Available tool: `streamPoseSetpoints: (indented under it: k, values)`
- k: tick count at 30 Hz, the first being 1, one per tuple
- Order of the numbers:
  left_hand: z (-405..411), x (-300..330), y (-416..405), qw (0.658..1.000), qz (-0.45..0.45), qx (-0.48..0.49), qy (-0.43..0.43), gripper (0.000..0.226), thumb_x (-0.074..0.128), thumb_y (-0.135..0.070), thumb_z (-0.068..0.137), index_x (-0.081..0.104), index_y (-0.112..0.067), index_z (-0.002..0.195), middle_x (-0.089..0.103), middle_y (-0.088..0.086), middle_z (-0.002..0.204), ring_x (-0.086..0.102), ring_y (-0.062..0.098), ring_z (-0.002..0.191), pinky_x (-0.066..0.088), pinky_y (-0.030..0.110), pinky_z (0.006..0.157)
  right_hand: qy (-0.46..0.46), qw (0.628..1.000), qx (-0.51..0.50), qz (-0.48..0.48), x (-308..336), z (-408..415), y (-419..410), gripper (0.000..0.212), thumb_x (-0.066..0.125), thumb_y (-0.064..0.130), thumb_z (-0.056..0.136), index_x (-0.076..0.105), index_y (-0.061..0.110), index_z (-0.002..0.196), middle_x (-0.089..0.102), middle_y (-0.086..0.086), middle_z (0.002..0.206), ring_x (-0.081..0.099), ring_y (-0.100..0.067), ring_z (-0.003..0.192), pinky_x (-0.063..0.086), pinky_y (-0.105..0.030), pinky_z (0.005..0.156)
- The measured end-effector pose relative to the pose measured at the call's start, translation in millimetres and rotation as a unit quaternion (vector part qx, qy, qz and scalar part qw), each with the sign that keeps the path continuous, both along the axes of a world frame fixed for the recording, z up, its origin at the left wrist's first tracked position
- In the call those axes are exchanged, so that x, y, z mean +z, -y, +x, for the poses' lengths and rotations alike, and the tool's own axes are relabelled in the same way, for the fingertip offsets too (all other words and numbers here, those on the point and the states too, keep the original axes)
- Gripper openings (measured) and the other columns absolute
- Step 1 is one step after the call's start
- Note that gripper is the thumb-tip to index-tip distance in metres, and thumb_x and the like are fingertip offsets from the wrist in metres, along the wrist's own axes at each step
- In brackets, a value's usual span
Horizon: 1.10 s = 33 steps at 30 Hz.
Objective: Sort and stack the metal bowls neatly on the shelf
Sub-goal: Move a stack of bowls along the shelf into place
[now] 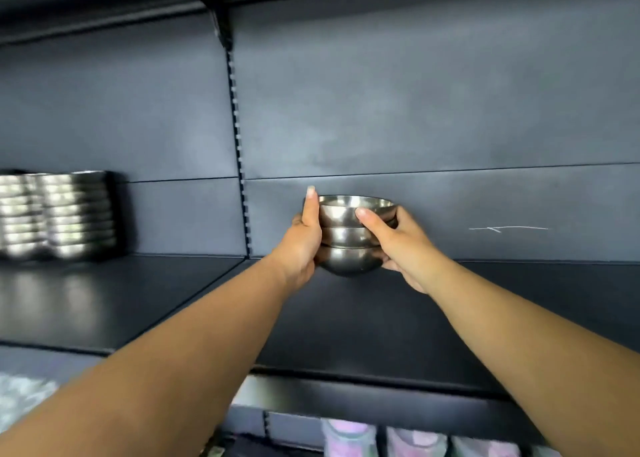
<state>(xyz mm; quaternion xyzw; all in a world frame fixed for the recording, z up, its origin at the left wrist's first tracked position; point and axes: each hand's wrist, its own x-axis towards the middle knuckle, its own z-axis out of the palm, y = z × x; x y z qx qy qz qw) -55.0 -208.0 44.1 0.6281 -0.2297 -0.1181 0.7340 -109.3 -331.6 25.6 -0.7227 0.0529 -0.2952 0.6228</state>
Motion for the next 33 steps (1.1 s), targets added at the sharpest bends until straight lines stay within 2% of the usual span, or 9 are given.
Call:
streamPoseSetpoints:
  k: [3,8,11,14,19,21,24,28,33]
  values:
    - [13.1,-6.3,-104.3,0.999,0.041,0.034,0.003,0.077,0.022,-0.068,0.087,0.040,-0.014,0.138,0.052,0.009,0.136,0.053,0.026,0.121,0.041,0.043,0.105,-0.004,0.999,0.037,0.000,-8.4,22.8,-100.0,0.063,0.063,0.071,0.043,0.051,0.032,0.092,0.064,0.009,0.097,0.064,-0.014,0.076,0.051,-0.032,0.070]
    - [32.5,-17.0,-250.8,0.983,0.119,0.137,-0.002,0.085,0.021,-0.077,0.079,0.030,-0.021,0.143,0.048,0.005,0.140,0.051,0.029,0.123,0.041,0.046,0.103,-0.034,0.996,0.075,-0.032,-15.3,56.4,-239.2,0.085,0.054,0.080,0.033,0.049,0.032,0.103,0.063,0.004,0.112,0.063,-0.022,0.098,0.052,-0.043,0.087]
    - [43.5,-15.9,-309.5,0.977,0.104,0.185,-0.017,0.090,0.024,-0.076,0.080,0.025,-0.015,0.146,0.039,0.011,0.148,0.047,0.034,0.127,0.043,0.046,0.101,-0.027,0.994,0.097,-0.052,-14.1,72.2,-298.2,0.075,0.051,0.080,0.035,0.047,0.034,0.095,0.062,0.004,0.109,0.062,-0.021,0.098,0.050,-0.043,0.089]
    - [55.0,-21.0,-349.6,0.968,0.094,0.234,0.001,0.090,0.024,-0.076,0.079,0.029,-0.014,0.144,0.044,0.010,0.143,0.046,0.029,0.127,0.038,0.042,0.106,-0.018,0.991,0.111,-0.074,-14.0,90.9,-338.3,0.063,0.053,0.077,0.046,0.046,0.033,0.090,0.063,0.003,0.108,0.063,-0.022,0.094,0.050,-0.036,0.082]
    - [85.0,-24.9,-379.2,0.951,0.119,0.284,0.027,0.099,0.019,-0.072,0.083,0.026,0.008,0.140,0.030,0.031,0.145,0.032,0.044,0.133,0.024,0.051,0.113,-0.034,0.986,0.134,-0.094,-15.6,127.7,-369.5,0.069,0.055,0.074,0.055,0.044,0.026,0.103,0.058,0.001,0.112,0.061,-0.024,0.097,0.052,-0.033,0.065]
    - [103.3,-26.8,-384.0,0.949,0.118,0.288,0.041,0.099,0.019,-0.071,0.084,0.025,0.012,0.138,0.032,0.033,0.143,0.033,0.045,0.132,0.025,0.051,0.111,-0.031,0.986,0.129,-0.101,-15.2,144.5,-374.2,0.068,0.054,0.073,0.055,0.042,0.025,0.101,0.055,0.001,0.111,0.060,-0.025,0.098,0.055,-0.038,0.069]
    - [142.0,-36.6,-384.1,0.948,0.103,0.295,0.055,0.089,0.019,-0.070,0.084,0.035,-0.002,0.140,0.044,0.019,0.142,0.042,0.032,0.130,0.029,0.044,0.112,-0.024,0.986,0.113,-0.121,-19.6,183.8,-372.6,0.065,0.054,0.074,0.055,0.042,0.024,0.096,0.052,0.003,0.106,0.058,-0.021,0.095,0.053,-0.041,0.081]
    - [204.9,-38.6,-371.2,0.944,0.088,0.306,0.082,0.083,0.017,-0.068,0.086,0.042,-0.009,0.137,0.049,0.010,0.140,0.043,0.025,0.130,0.028,0.039,0.113,-0.002,0.986,0.078,-0.148,-16.1,244.8,-362.3,0.049,0.059,0.067,0.065,0.043,0.026,0.087,0.052,0.008,0.094,0.050,-0.005,0.078,0.041,-0.021,0.062]
    - [280.4,-45.2,-357.5,0.937,0.123,0.312,0.093,0.081,0.018,-0.065,0.087,0.042,-0.004,0.135,0.046,0.012,0.141,0.040,0.026,0.131,0.024,0.026,0.106,-0.009,0.987,0.060,-0.147,-28.0,311.2,-347.9,0.042,0.059,0.065,0.066,0.044,0.028,0.077,0.057,0.014,0.085,0.050,0.003,0.074,0.034,-0.015,0.058]
